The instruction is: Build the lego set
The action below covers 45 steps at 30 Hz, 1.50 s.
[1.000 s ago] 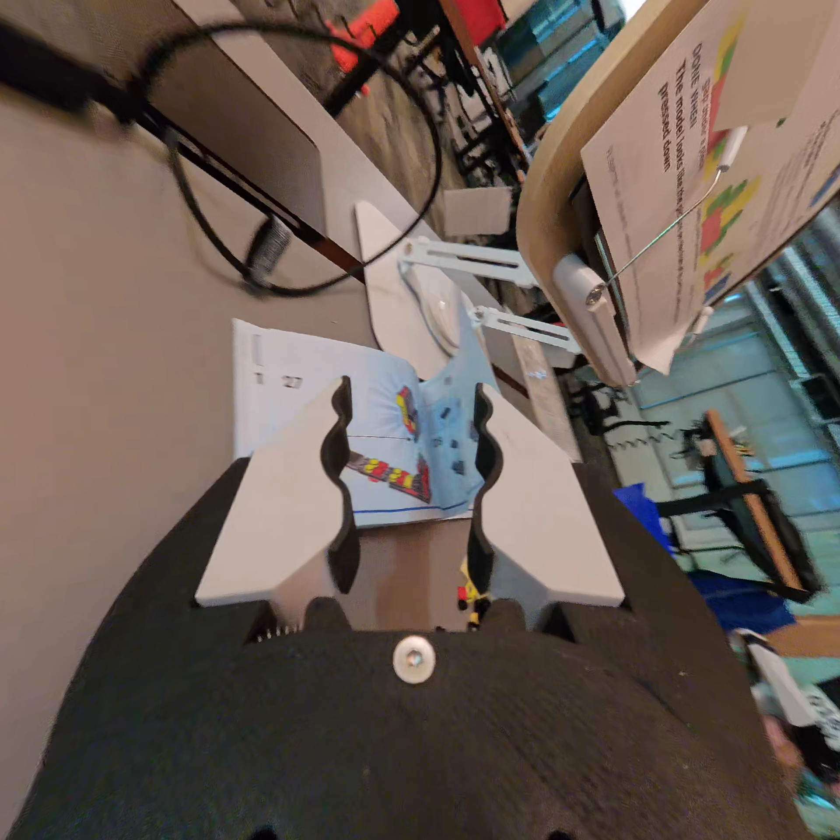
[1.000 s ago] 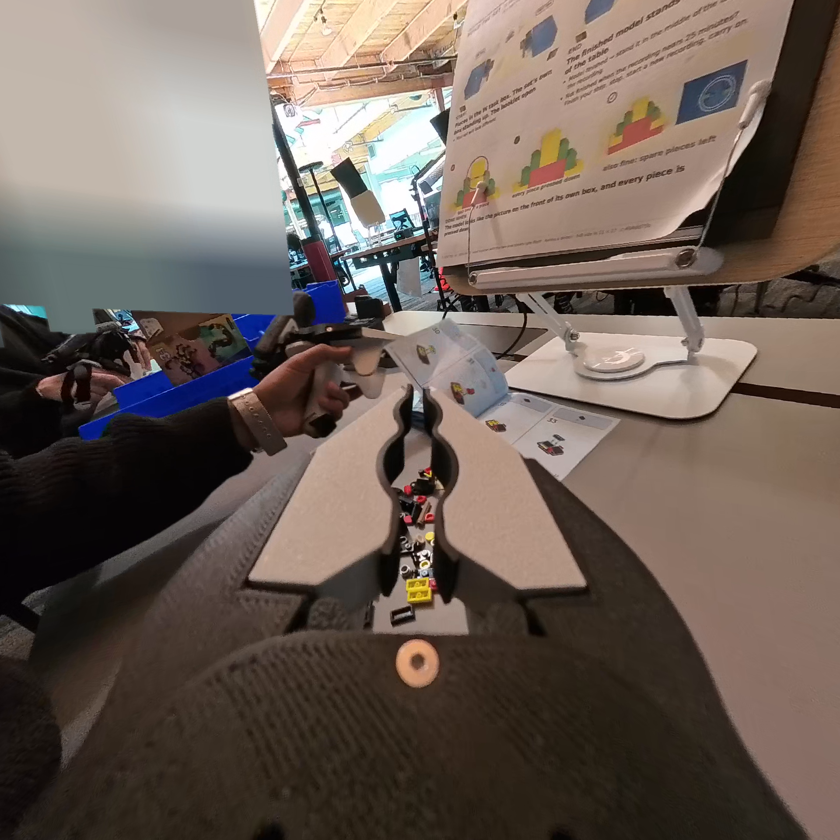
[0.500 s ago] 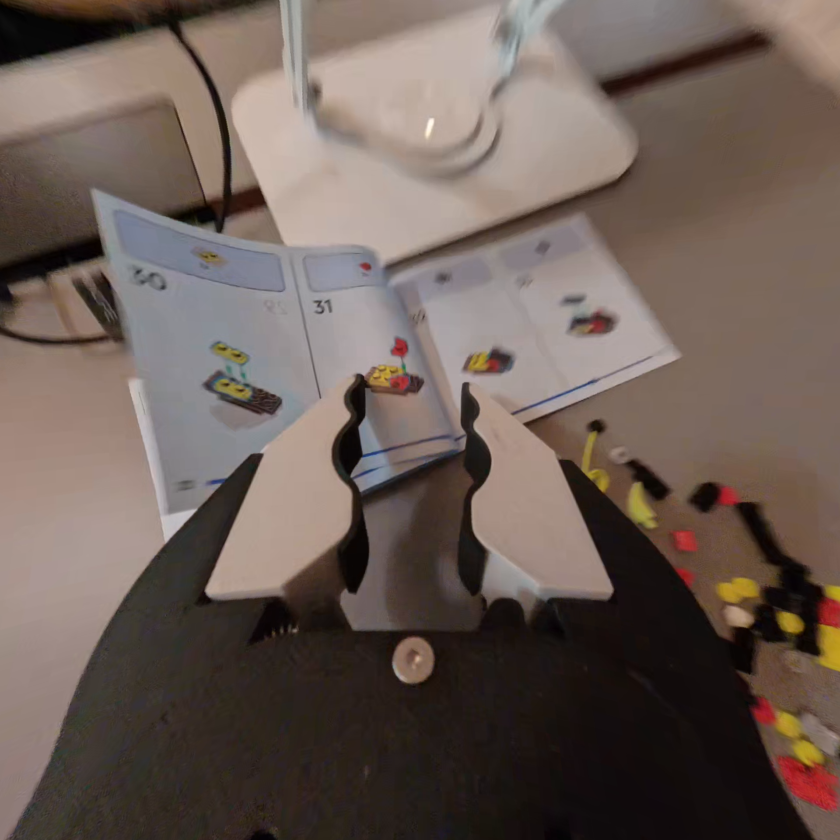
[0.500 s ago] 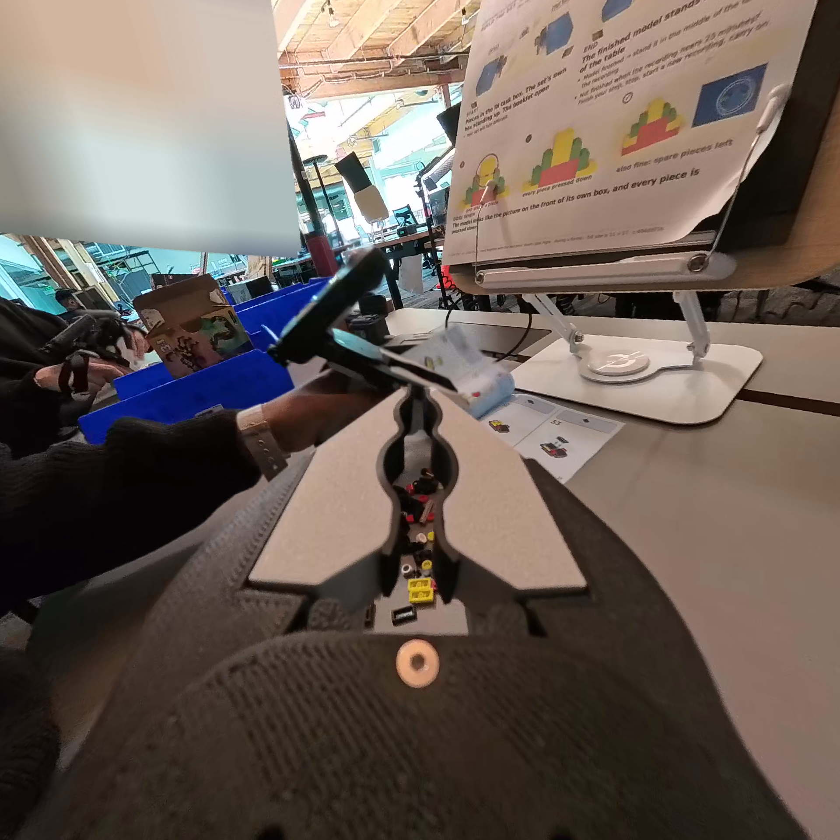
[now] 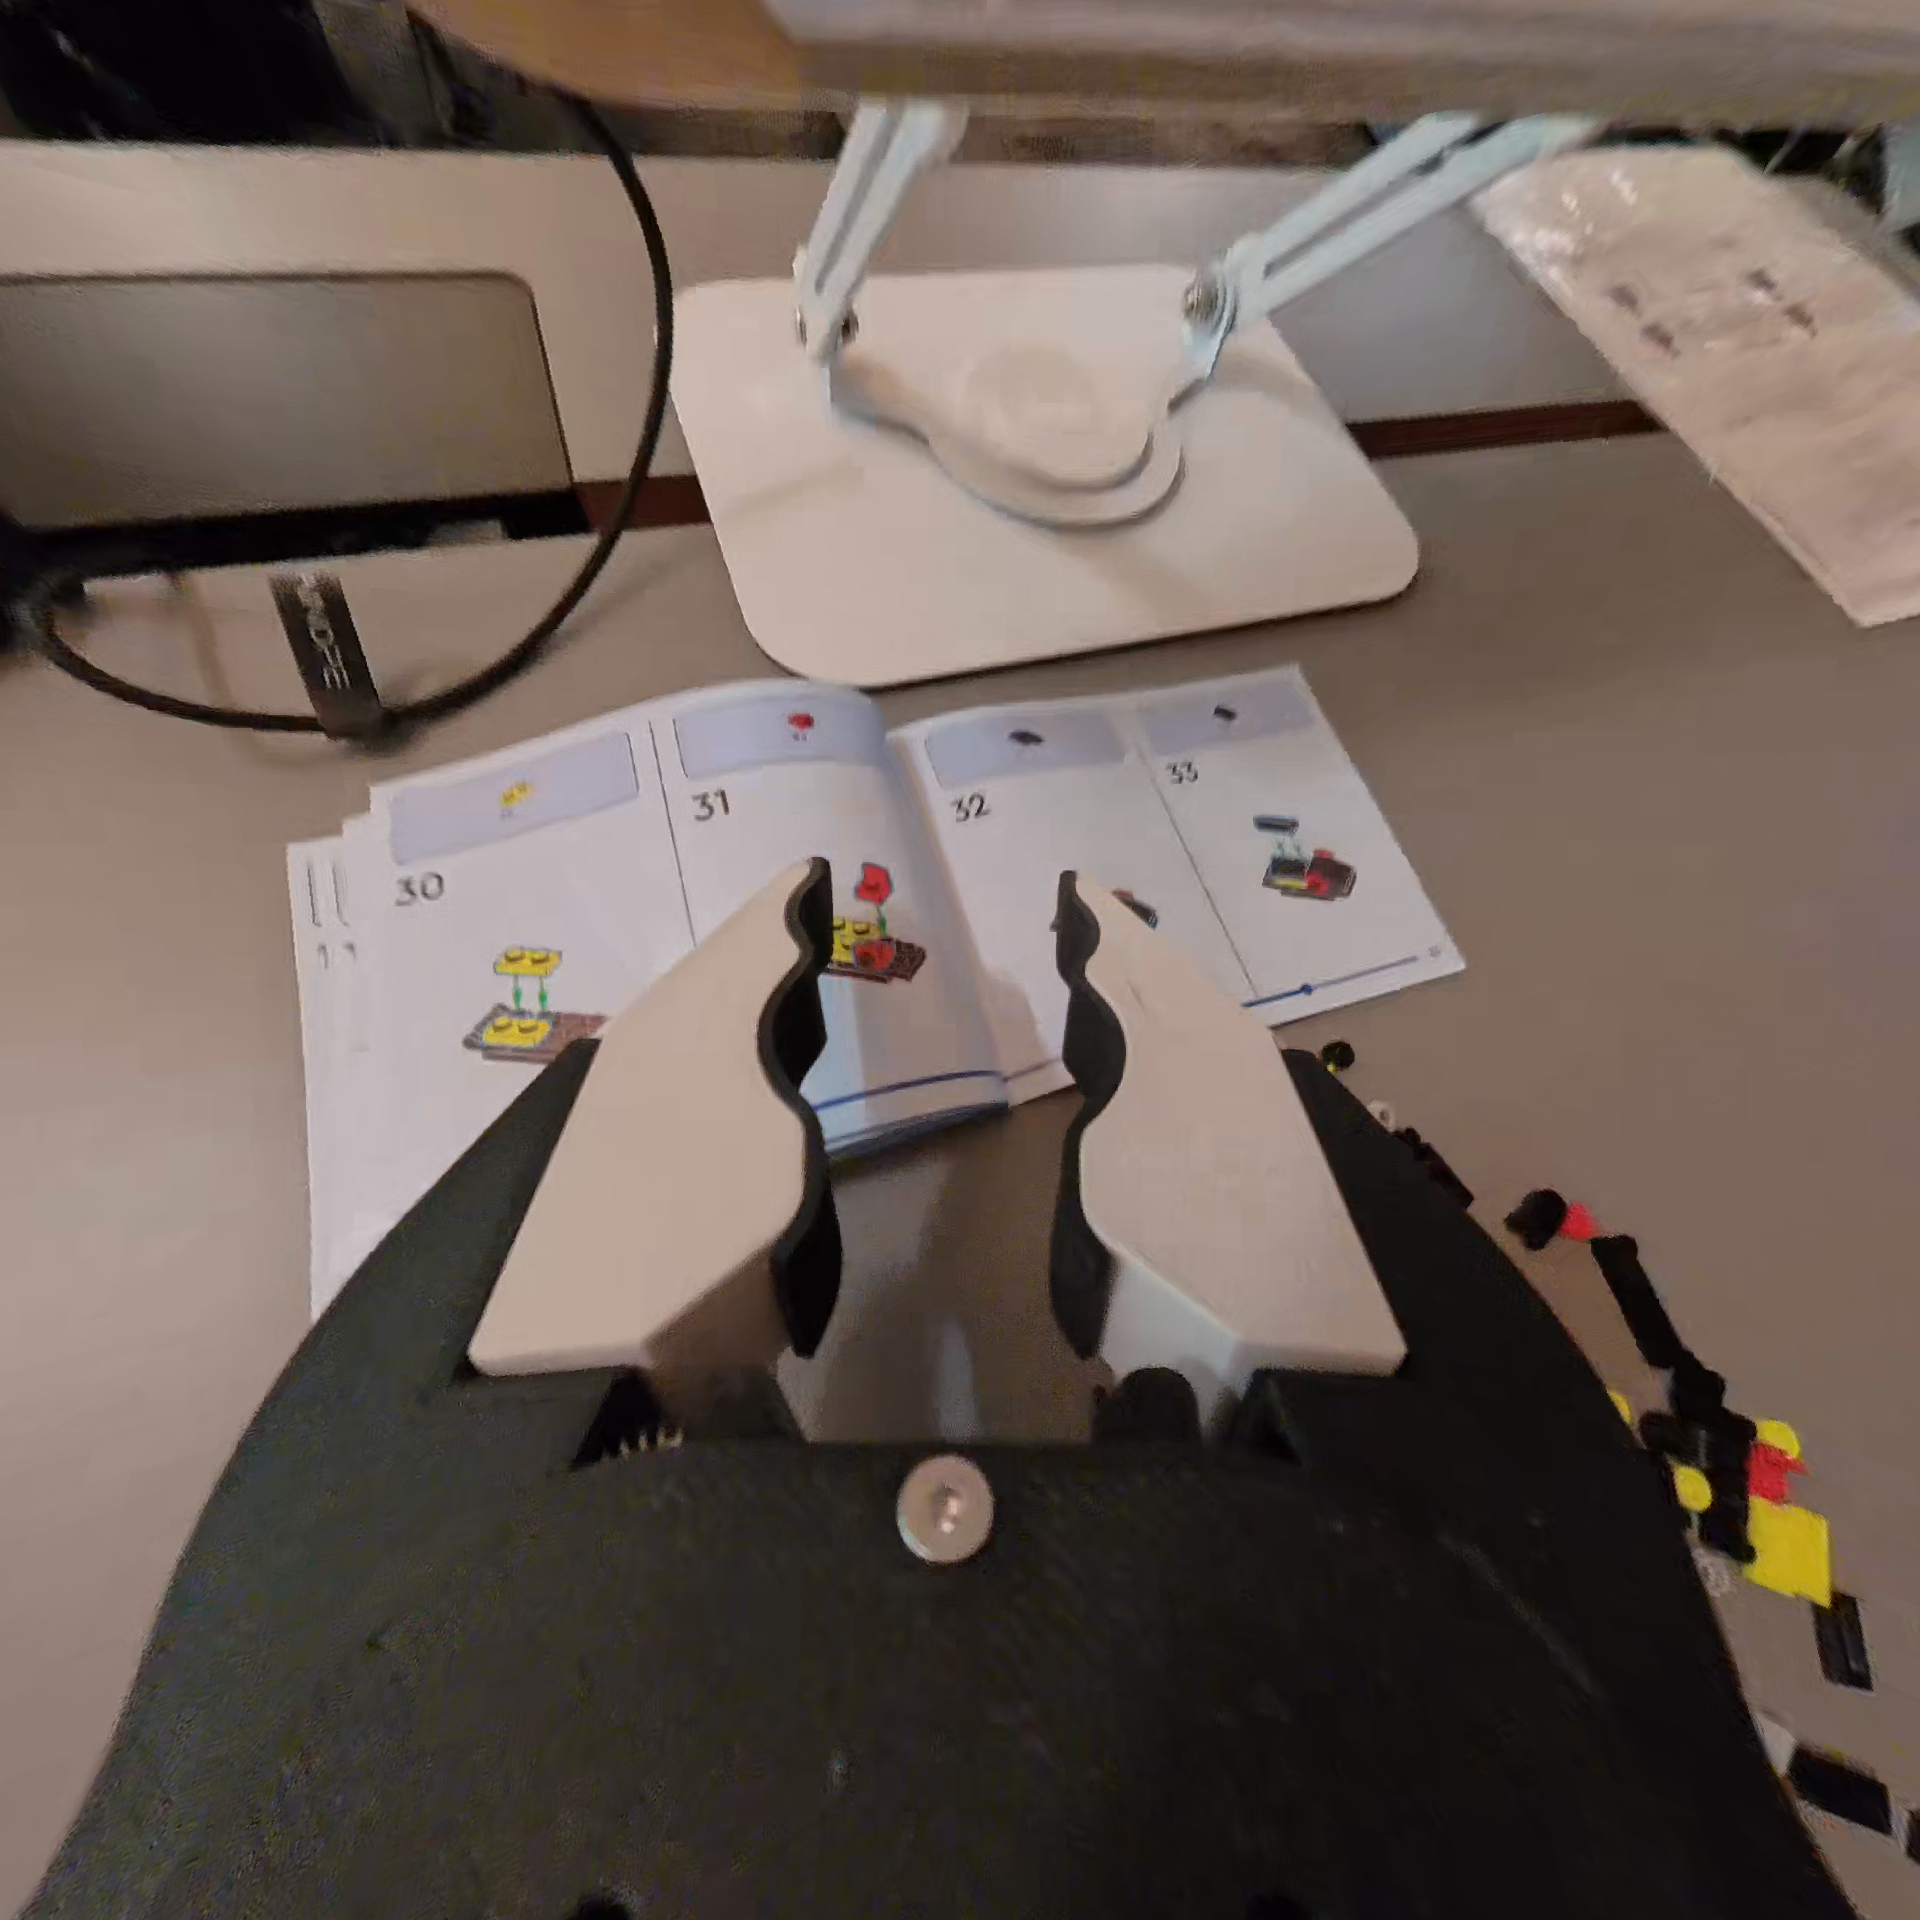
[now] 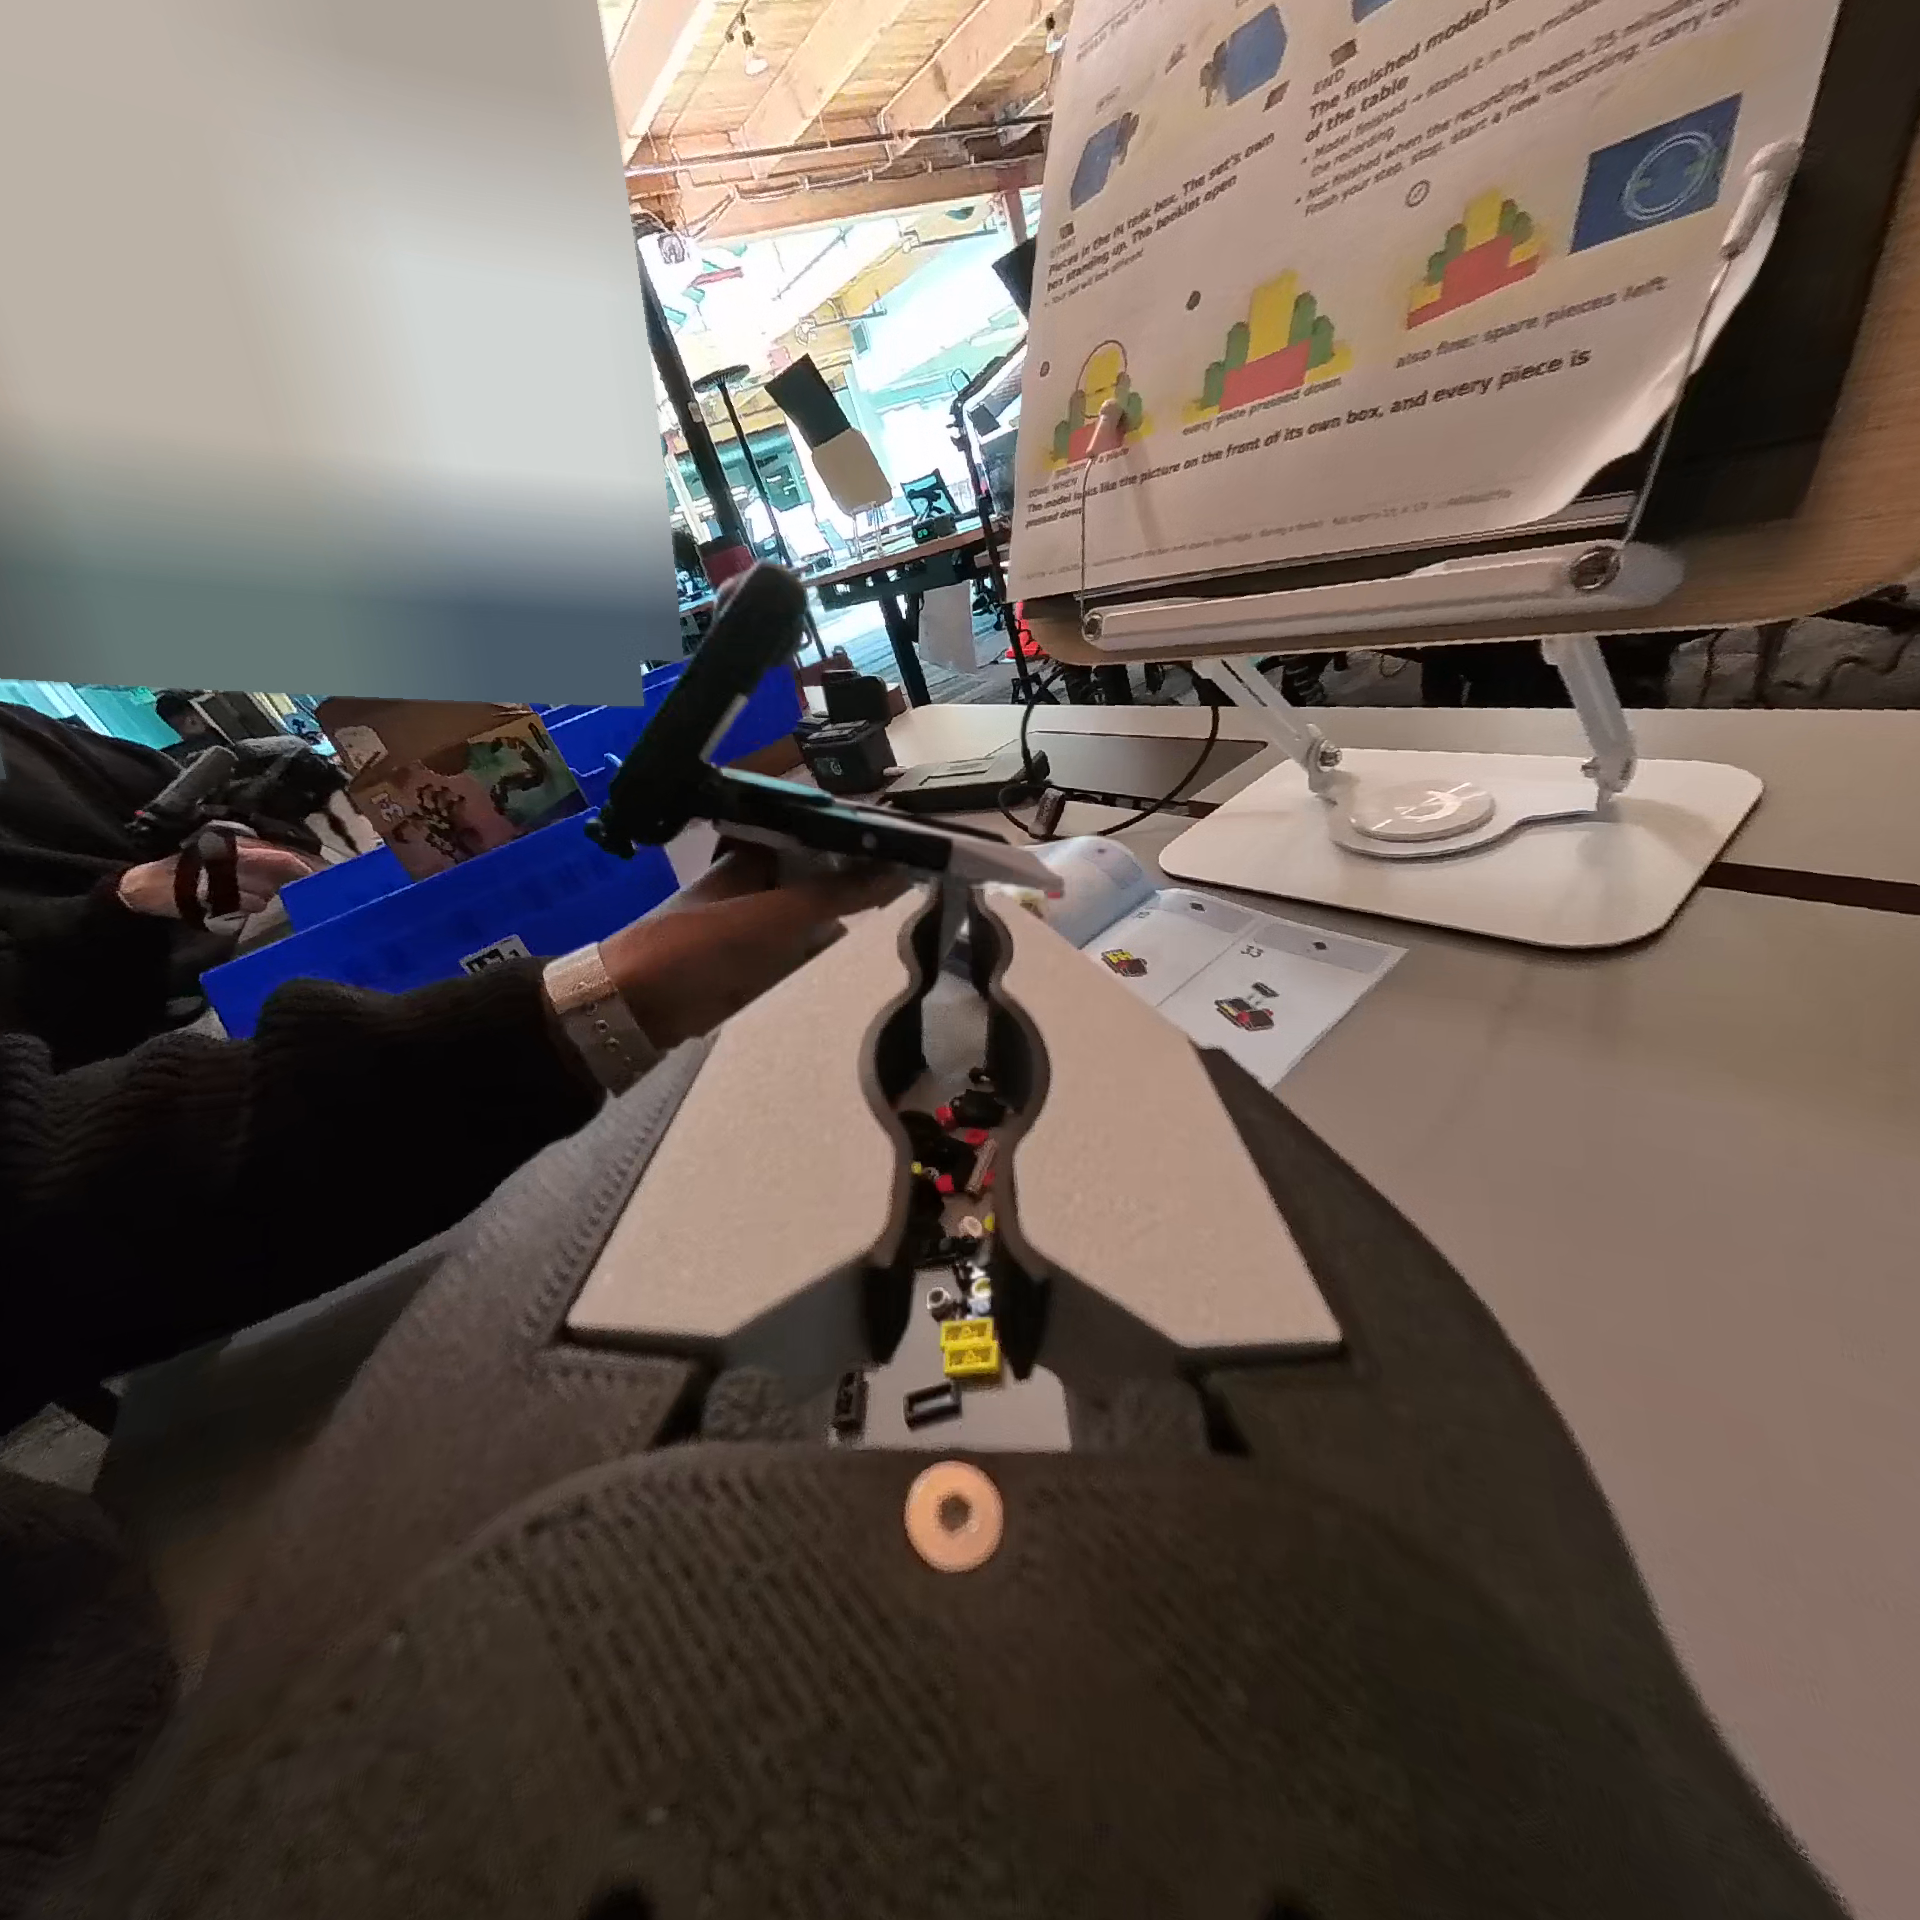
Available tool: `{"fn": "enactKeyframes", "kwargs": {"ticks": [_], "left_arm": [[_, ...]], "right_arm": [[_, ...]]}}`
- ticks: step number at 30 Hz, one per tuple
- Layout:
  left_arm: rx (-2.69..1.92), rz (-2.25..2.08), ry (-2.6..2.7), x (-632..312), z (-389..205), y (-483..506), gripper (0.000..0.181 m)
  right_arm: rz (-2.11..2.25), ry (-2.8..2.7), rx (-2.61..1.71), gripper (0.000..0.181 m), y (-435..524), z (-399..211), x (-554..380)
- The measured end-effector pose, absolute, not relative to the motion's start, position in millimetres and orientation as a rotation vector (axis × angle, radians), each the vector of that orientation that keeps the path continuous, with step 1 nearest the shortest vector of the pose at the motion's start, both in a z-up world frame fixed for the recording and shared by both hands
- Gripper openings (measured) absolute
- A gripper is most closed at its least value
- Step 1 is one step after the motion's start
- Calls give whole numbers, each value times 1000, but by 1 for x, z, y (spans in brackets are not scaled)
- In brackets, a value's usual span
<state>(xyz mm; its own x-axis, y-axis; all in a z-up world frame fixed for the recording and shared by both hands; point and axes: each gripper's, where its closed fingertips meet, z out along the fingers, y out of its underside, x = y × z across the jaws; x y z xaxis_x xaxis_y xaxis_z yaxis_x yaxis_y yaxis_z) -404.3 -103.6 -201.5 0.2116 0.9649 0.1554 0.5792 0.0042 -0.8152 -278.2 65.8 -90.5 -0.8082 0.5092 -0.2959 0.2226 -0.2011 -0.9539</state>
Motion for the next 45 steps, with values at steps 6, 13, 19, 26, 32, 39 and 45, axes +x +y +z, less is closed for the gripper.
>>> {"fn": "enactKeyframes", "kwargs": {"ticks": [6,13,19,26,32,39,45], "left_arm": [[-1881,601,-1642,-401,-244,-122,23],[-1837,580,-1645,-402,-239,-120,16],[-1578,628,-1520,-400,-183,-128,24],[-1467,729,-1462,-365,-151,-197,31],[-1392,598,-1406,-318,-162,-199,33],[-1367,605,-1223,-318,-126,-182,32],[-1331,589,-1219,-332,-125,-188,31]], "right_arm": [[2114,-1864,-852,2,62,-92,-276],[2129,-1868,-866,3,62,-93,-276],[2098,-1876,-839,3,60,-94,-275],[2032,-1914,-756,0,50,-97,-266],[2024,-1976,-693,0,33,-104,-256],[1964,-2017,-585,0,24,-112,-241],[2066,-1965,-616,1,25,-104,-229]]}}
